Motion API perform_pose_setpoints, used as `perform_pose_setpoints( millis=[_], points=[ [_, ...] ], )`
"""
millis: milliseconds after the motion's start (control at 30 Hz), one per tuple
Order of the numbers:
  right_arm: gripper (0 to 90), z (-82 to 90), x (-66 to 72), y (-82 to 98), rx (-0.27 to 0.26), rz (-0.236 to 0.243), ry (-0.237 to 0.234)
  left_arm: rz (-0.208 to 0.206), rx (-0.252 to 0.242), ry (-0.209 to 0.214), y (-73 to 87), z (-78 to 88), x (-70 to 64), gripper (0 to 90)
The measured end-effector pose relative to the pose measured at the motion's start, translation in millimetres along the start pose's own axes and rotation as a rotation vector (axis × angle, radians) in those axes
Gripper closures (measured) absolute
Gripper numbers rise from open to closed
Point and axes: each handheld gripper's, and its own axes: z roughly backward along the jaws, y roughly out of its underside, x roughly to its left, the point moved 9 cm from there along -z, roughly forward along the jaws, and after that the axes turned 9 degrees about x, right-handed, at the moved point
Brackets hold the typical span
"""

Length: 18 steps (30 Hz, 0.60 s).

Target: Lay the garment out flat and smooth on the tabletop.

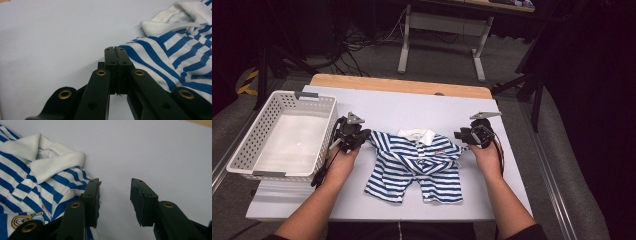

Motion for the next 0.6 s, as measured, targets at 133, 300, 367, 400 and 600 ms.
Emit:
perform_pose_setpoints(
  millis=[133,300,367,400,600],
  points=[
    [56.4,-12.6,10.0,7.6,0.061,0.024,-0.025,0.006,-0.002,0.025,0.1,-1.9,0.1,89.3],
    [49.9,-22.4,30.3,16.3,0.088,0.071,-0.077,0.000,-0.005,0.036,-0.2,-1.6,-3.1,89.2],
    [47.2,-25.3,36.7,18.4,0.093,0.092,-0.075,-0.001,-0.001,0.041,0.4,-1.7,-3.9,89.2],
    [46.4,-26.9,38.4,19.4,0.095,0.101,-0.069,-0.004,-0.002,0.041,0.5,-2.2,-3.8,89.2],
    [51.6,-31.2,36.2,22.4,0.109,0.080,-0.065,-0.001,0.012,0.052,3.1,-6.0,-4.6,89.1]
  ],
)
